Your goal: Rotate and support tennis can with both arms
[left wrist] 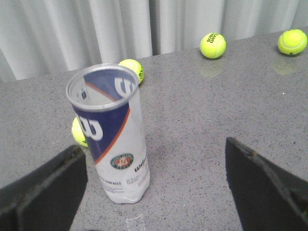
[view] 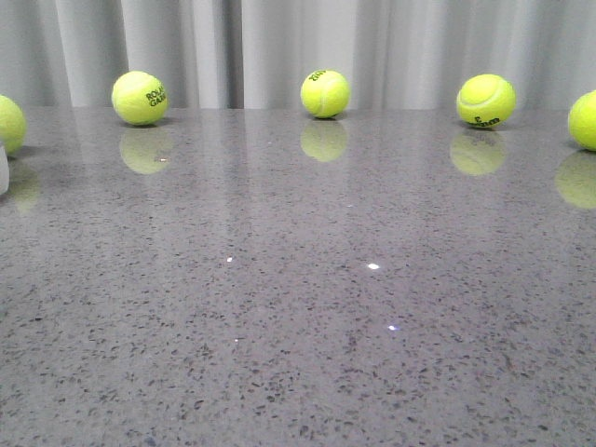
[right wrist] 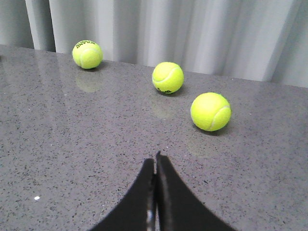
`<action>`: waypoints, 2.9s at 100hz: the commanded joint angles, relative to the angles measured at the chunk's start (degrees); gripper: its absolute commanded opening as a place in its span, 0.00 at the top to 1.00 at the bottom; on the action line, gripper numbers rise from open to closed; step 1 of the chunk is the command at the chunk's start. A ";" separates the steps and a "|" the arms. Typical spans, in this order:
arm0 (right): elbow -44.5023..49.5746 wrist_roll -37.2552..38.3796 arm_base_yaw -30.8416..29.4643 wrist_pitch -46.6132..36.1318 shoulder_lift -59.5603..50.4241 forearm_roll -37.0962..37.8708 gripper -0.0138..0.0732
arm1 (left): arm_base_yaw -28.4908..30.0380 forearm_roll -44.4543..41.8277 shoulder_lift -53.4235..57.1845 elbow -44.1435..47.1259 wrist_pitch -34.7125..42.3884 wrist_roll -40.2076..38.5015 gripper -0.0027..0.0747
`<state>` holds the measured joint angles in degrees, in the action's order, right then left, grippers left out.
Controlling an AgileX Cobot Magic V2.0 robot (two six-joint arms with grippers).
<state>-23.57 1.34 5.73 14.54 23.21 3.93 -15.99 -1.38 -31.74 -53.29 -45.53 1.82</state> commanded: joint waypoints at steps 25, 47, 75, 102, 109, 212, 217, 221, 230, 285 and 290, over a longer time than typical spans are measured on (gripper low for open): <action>-1.46 0.00 -0.43 -4.92 0.14 0.51 0.92 | -0.10 0.43 14.49 22.11 26.86 -0.97 0.24; -1.46 0.00 -0.43 -4.92 0.14 0.51 0.92 | -0.10 0.43 15.40 29.03 34.80 -0.97 0.24; -1.46 0.00 -0.43 -4.92 0.14 0.51 0.92 | -0.10 0.43 15.40 29.51 34.92 -0.97 0.76; -1.46 0.00 -0.43 -4.92 0.14 0.51 0.92 | -0.10 0.33 15.40 29.51 34.52 -0.97 0.99; -1.46 0.00 -0.43 -4.92 0.14 0.51 0.92 | -0.10 0.33 15.40 29.51 34.52 -0.97 0.99; -1.46 0.00 -0.43 -4.92 0.14 0.51 0.92 | 7.72 0.33 21.02 35.13 38.19 -0.97 0.99; -1.46 0.00 -0.43 -4.92 0.14 0.51 0.92 | 8.26 0.33 22.86 37.03 38.94 -0.97 0.99; -1.46 0.00 -0.43 -4.92 0.14 0.51 0.92 | 8.63 0.33 24.31 38.76 39.36 -0.97 0.99; -1.46 0.00 -0.43 -4.92 0.14 0.51 0.92 | 8.97 0.22 28.35 42.44 39.90 -0.97 0.99; -1.46 0.00 -0.43 -4.92 0.20 0.51 0.92 | 12.68 -2.14 34.18 54.91 47.86 -0.97 0.99; -1.46 0.00 -0.43 -4.92 0.20 0.51 0.92 | 12.68 -2.14 34.18 55.56 48.66 -0.97 0.99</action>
<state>-23.57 1.34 5.73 14.50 23.21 3.93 -3.55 -3.29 0.21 -0.28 -3.32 1.44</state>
